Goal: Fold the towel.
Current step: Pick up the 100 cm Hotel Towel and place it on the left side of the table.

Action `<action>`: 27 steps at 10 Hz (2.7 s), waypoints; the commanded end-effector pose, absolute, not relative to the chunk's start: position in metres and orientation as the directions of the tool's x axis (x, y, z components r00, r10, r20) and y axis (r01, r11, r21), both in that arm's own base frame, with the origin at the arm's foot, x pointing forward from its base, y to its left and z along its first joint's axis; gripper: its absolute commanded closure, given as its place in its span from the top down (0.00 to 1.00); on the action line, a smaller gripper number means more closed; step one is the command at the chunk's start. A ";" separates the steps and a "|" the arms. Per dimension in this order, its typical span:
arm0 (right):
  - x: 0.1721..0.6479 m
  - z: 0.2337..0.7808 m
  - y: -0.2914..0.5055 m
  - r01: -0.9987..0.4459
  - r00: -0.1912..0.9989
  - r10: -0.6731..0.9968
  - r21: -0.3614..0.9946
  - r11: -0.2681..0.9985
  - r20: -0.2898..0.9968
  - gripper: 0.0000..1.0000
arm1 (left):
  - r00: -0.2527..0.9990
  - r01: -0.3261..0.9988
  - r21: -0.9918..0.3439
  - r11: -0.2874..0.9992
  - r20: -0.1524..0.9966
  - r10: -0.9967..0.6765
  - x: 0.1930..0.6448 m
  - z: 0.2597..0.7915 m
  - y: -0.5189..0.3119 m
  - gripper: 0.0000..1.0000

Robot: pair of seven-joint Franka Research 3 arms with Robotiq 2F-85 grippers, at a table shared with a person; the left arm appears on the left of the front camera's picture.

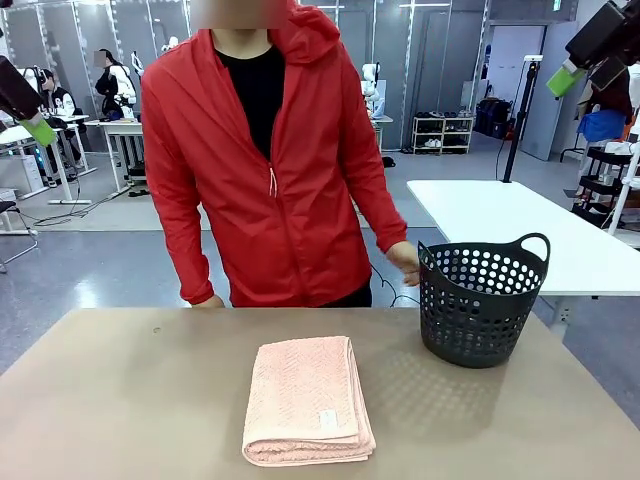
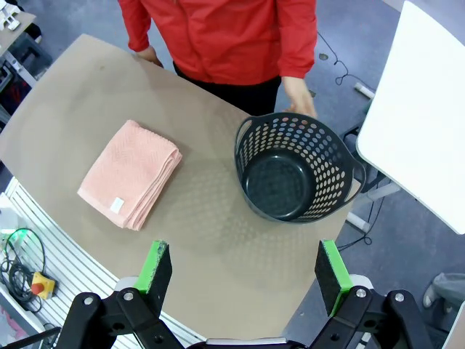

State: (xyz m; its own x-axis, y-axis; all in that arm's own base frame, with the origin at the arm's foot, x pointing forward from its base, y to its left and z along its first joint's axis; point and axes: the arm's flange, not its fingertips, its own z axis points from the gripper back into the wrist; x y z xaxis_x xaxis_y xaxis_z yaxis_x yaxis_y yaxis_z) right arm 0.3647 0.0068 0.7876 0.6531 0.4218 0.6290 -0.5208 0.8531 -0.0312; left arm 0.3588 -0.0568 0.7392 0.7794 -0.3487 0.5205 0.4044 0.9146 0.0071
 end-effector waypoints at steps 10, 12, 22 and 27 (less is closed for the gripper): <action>0.365 0.788 0.006 -0.523 0.655 0.423 -0.029 0.852 0.626 1.00 | 0.901 0.401 -0.623 0.672 0.402 -0.165 0.401 0.418 -0.105 1.00; 0.365 0.788 0.006 -0.523 0.655 0.423 -0.029 0.852 0.626 1.00 | 0.904 0.390 -0.652 0.650 0.405 -0.136 0.417 0.375 -0.138 1.00; 0.365 0.788 0.006 -0.523 0.655 0.423 -0.029 0.852 0.626 1.00 | 0.942 0.287 -0.816 0.501 0.336 0.008 0.431 0.259 -0.204 1.00; 0.365 0.788 0.006 -0.523 0.655 0.423 -0.029 0.852 0.626 1.00 | 0.955 0.216 -0.854 0.474 0.286 0.080 0.443 0.251 -0.219 0.81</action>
